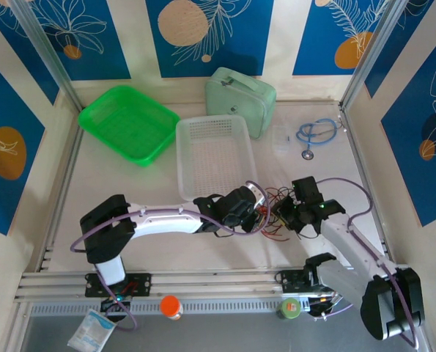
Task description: Untangle the cables
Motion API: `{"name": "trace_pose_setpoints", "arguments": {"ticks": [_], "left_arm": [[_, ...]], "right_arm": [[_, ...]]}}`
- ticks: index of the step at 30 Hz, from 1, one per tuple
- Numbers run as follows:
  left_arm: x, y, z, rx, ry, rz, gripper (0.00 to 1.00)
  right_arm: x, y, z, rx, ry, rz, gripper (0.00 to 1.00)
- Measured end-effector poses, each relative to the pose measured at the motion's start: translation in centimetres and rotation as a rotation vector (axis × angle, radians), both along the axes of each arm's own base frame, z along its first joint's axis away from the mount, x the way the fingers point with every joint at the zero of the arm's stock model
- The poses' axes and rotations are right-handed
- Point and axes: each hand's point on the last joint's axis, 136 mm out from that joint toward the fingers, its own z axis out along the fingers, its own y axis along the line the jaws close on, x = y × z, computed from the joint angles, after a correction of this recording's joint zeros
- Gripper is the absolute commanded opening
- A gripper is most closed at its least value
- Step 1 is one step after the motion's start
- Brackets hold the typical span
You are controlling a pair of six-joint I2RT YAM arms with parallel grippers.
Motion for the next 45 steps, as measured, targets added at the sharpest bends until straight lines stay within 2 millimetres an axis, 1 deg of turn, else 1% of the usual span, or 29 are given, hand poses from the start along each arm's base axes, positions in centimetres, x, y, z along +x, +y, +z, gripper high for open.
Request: {"name": "trace_pose_setpoints", "arguments": {"ticks": [3,7,9,11,13,14,15,18,21,25,29,32,34,37,41,45], "left_arm": [[0.0,0.0,0.0,0.000,0.000,0.000,0.00],[0.0,0.0,0.0,0.000,0.000,0.000,0.00],[0.0,0.0,0.0,0.000,0.000,0.000,0.00],[0.0,0.0,0.0,0.000,0.000,0.000,0.00],[0.0,0.0,0.0,0.000,0.000,0.000,0.00],[0.0,0.0,0.0,0.000,-0.001,0.000,0.00],[0.0,0.0,0.0,0.000,0.000,0.000,0.00],[0.0,0.0,0.0,0.000,0.000,0.000,0.00],[0.0,0.0,0.0,-0.001,-0.001,0.000,0.00],[0.0,0.0,0.0,-0.001,0.002,0.003,0.00],[0.0,0.1,-0.1,-0.002,0.013,0.011,0.00],[0.0,0.1,-0.2,-0.002,0.015,0.012,0.00],[0.0,0.0,-0.4,-0.001,0.020,0.014,0.00],[-0.1,0.0,-1.7,0.022,0.033,0.015,0.01],[-0.1,0.0,-3.5,0.058,0.048,0.015,0.14],[-0.4,0.1,-5.2,0.087,0.078,0.011,0.37]], "right_arm": [[-0.3,0.2,-1.4,-0.020,0.056,0.006,0.35],[0.0,0.2,-2.1,-0.045,0.064,0.004,0.34],[0.3,0.0,-2.5,-0.061,0.065,0.001,0.26],[0.6,-0.3,-3.0,-0.085,0.070,-0.002,0.13],[0.7,-0.7,-3.6,-0.114,0.083,-0.005,0.03],[0.7,-1.0,-3.8,-0.130,0.089,-0.007,0.00],[0.9,-1.4,-4.0,-0.146,0.091,-0.011,0.00],[1.5,-2.8,-3.8,-0.191,0.089,-0.035,0.00],[2.7,-4.7,-2.9,-0.228,0.069,-0.081,0.00],[4.0,-8.0,-1.6,-0.277,0.035,-0.164,0.00],[4.4,-11.0,-1.3,-0.328,0.027,-0.226,0.00],[4.6,-12.6,-1.3,-0.349,0.041,-0.253,0.00],[5.1,-13.7,-1.3,-0.364,0.045,-0.267,0.00],[6.3,-15.2,-1.1,-0.383,0.037,-0.283,0.00],[8.0,-17.1,0.0,-0.399,0.005,-0.306,0.00],[9.6,-18.7,1.8,-0.422,-0.053,-0.315,0.00]]}}
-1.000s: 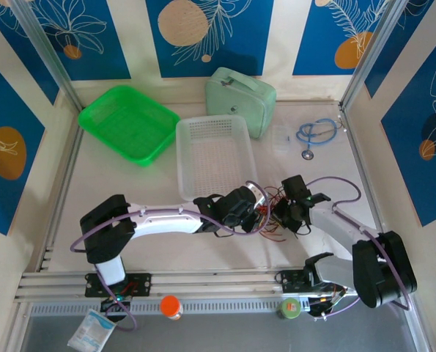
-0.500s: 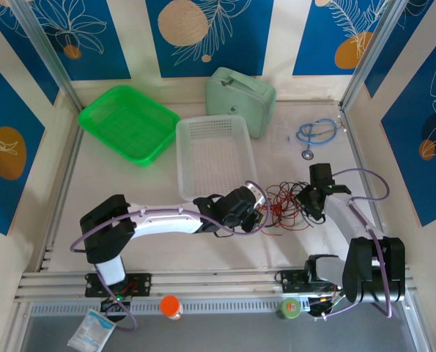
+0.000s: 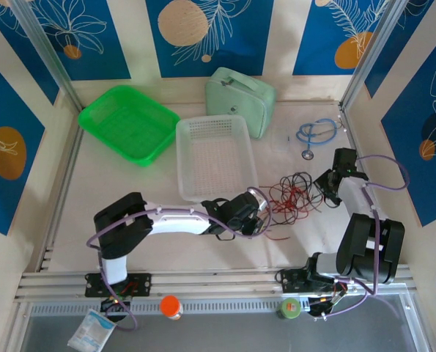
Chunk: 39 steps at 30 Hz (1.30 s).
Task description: Untangle the cables
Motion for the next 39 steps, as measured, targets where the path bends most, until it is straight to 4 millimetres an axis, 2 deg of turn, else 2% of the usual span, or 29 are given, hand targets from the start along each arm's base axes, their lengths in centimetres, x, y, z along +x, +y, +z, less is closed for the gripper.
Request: {"name": "trace_pose_setpoints", "arguments": {"ticks": [3,5,8,10,14,17,20,22,25,28,31,34,39], "left_arm": [[-0.3,-0.2,-0.2,0.001,0.013,-0.005,0.52],[-0.3,-0.5,0.2,-0.007,0.013,-0.010,0.57],[-0.3,-1.0,0.9,-0.024,0.008,-0.015,0.60],[-0.3,-1.0,1.4,-0.028,0.006,-0.017,0.61],[-0.6,-0.7,3.3,-0.037,-0.012,-0.034,0.62],[-0.6,-0.8,6.0,-0.072,-0.040,-0.047,0.62],[-0.5,-0.6,8.9,-0.098,-0.076,-0.048,0.61],[-0.1,-0.4,10.9,-0.105,-0.106,-0.040,0.59],[0.4,0.0,12.8,-0.103,-0.134,-0.023,0.57],[1.0,1.1,13.3,-0.085,-0.139,0.002,0.56],[1.3,2.4,13.1,-0.074,-0.134,0.022,0.56],[1.7,3.9,12.4,-0.060,-0.125,0.046,0.56],[1.9,5.6,11.7,-0.056,-0.117,0.071,0.56]], "right_arm": [[0.7,-0.5,0.8,-0.015,-0.028,0.014,0.00],[0.8,-0.3,0.8,-0.007,-0.032,0.026,0.10],[0.7,0.3,0.9,0.017,-0.042,0.051,0.34],[0.2,1.0,1.0,0.042,-0.051,0.065,0.47],[-0.8,2.3,2.0,0.080,-0.074,0.100,0.58],[-1.6,3.5,3.7,0.091,-0.112,0.132,0.59],[-2.6,5.6,5.2,0.098,-0.140,0.195,0.58],[-3.4,7.6,5.5,0.118,-0.129,0.256,0.58],[-4.8,10.8,5.2,0.166,-0.083,0.336,0.55],[-6.3,13.9,5.0,0.219,-0.055,0.403,0.53],[-8.0,16.0,4.4,0.255,-0.026,0.433,0.51],[-9.2,16.7,3.3,0.273,0.016,0.417,0.49],[-9.4,15.9,1.0,0.243,0.093,0.347,0.47]]}}
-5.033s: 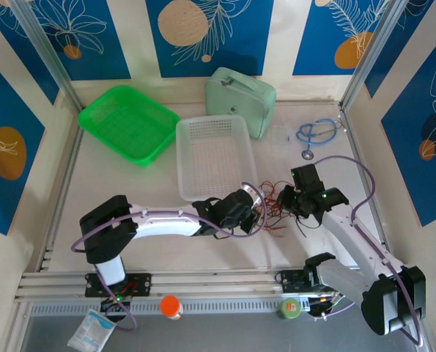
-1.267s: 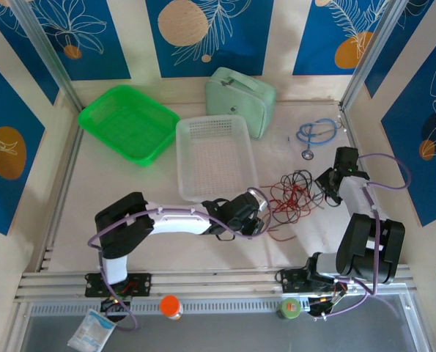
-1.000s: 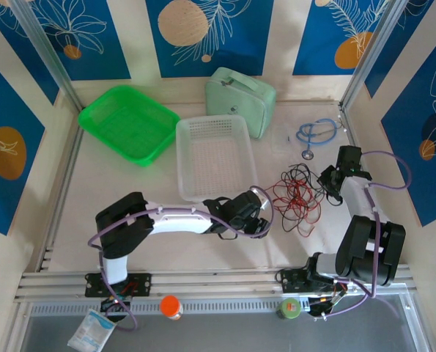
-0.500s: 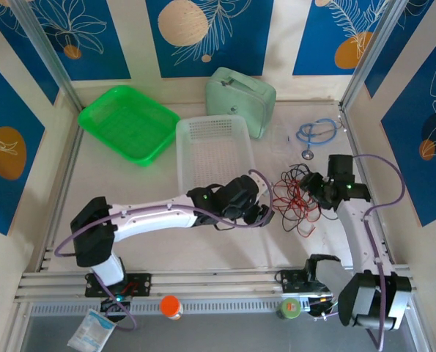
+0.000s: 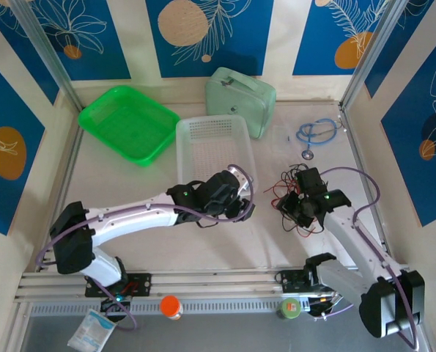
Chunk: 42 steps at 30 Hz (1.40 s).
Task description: Untangle the cables
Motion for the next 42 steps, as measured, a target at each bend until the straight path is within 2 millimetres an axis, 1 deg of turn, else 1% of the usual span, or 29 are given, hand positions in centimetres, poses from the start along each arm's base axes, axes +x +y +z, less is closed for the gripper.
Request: {"name": "trace_pose_setpoints", "arguments": {"ticks": [3,5,7,8,10,11,13,14,16,17,19,21,23,25,31,33,35,37,40,42], "left_arm": [[-0.2,0.5,-0.2,-0.010,0.005,0.006,0.56],[-0.2,0.7,-0.3,-0.013,0.005,0.009,0.56],[-0.3,0.9,-0.5,-0.016,0.009,0.011,0.56],[-0.3,0.9,-0.5,-0.020,0.010,0.010,0.56],[-0.4,1.1,-0.7,-0.023,0.011,0.010,0.56],[-0.5,1.2,-0.7,-0.024,0.011,0.010,0.55],[-0.5,1.3,-0.7,-0.028,0.011,0.009,0.55],[-0.5,1.2,-0.6,-0.034,0.009,0.008,0.55],[-0.5,1.1,-0.4,-0.044,0.005,0.007,0.55],[-0.5,1.1,-0.3,-0.049,0.003,0.005,0.55],[-0.4,0.9,-0.1,-0.061,-0.004,0.004,0.55],[-0.4,0.7,0.0,-0.073,-0.008,0.000,0.55],[-0.4,0.5,0.3,-0.084,-0.014,-0.007,0.55],[-0.4,0.2,0.5,-0.098,-0.017,-0.018,0.54],[-0.4,-1.0,-0.1,-0.109,-0.024,-0.057,0.55],[-0.4,-1.4,-0.4,-0.113,-0.022,-0.067,0.54],[-0.3,-2.0,-0.9,-0.111,-0.020,-0.081,0.54],[-0.1,-2.8,-1.6,-0.103,-0.014,-0.096,0.53],[0.1,-4.0,-2.2,-0.104,-0.004,-0.116,0.51],[0.1,-4.5,-2.4,-0.109,0.002,-0.125,0.51]], "right_arm": [[0.5,-0.4,-1.5,-0.035,0.045,-0.017,0.45],[0.9,-0.4,-2.3,-0.050,0.064,-0.026,0.37],[1.4,-0.5,-2.9,-0.063,0.073,-0.034,0.22],[1.6,-0.6,-3.1,-0.068,0.075,-0.038,0.17],[1.7,-0.5,-3.2,-0.075,0.070,-0.034,0.02],[1.8,-0.5,-3.1,-0.076,0.066,-0.035,0.00],[1.9,-0.4,-2.2,-0.075,0.044,-0.024,0.00],[2.1,-0.3,-1.4,-0.071,0.027,-0.021,0.00],[2.7,0.0,1.5,-0.052,-0.044,-0.009,0.00],[3.1,0.1,3.2,-0.043,-0.088,0.000,0.00],[3.8,0.4,7.5,-0.017,-0.196,0.026,0.00],[4.1,0.5,11.3,0.003,-0.280,0.056,0.00],[4.2,0.5,14.5,0.018,-0.345,0.090,0.00],[4.2,0.2,16.5,0.024,-0.378,0.117,0.00],[4.1,-0.3,18.4,0.086,-0.380,0.156,0.00],[4.4,-0.2,19.8,0.120,-0.401,0.166,0.00],[4.7,0.0,22.0,0.150,-0.448,0.180,0.00],[4.9,0.2,24.7,0.170,-0.509,0.201,0.00],[4.6,0.7,28.5,0.190,-0.598,0.236,0.00],[4.2,0.9,30.7,0.197,-0.650,0.259,0.00]]}}
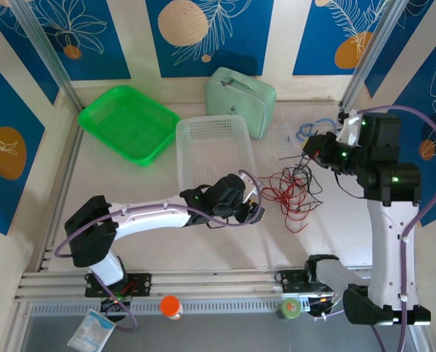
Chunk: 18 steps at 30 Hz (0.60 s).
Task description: Untangle the cables
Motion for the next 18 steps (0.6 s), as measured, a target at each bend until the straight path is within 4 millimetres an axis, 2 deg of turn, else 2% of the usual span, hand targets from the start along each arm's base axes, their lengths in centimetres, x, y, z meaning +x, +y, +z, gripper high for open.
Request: {"name": "trace_pose_setpoints", "arguments": {"ticks": [4,9,14,18], "left_arm": [[-0.1,-0.4,0.3,-0.018,0.000,-0.011,0.50],[0.0,0.5,1.6,-0.022,-0.021,0.011,0.51],[0.5,5.0,6.2,-0.022,-0.100,0.120,0.53],[1.6,10.8,10.1,-0.027,-0.163,0.272,0.56]], "right_arm": [[-0.4,0.6,2.6,0.021,-0.057,0.041,0.00],[0.3,2.0,2.8,0.079,-0.035,0.113,0.00],[2.5,4.5,1.7,0.103,0.014,0.206,0.00],[3.8,7.9,0.8,0.071,0.029,0.296,0.00]]}}
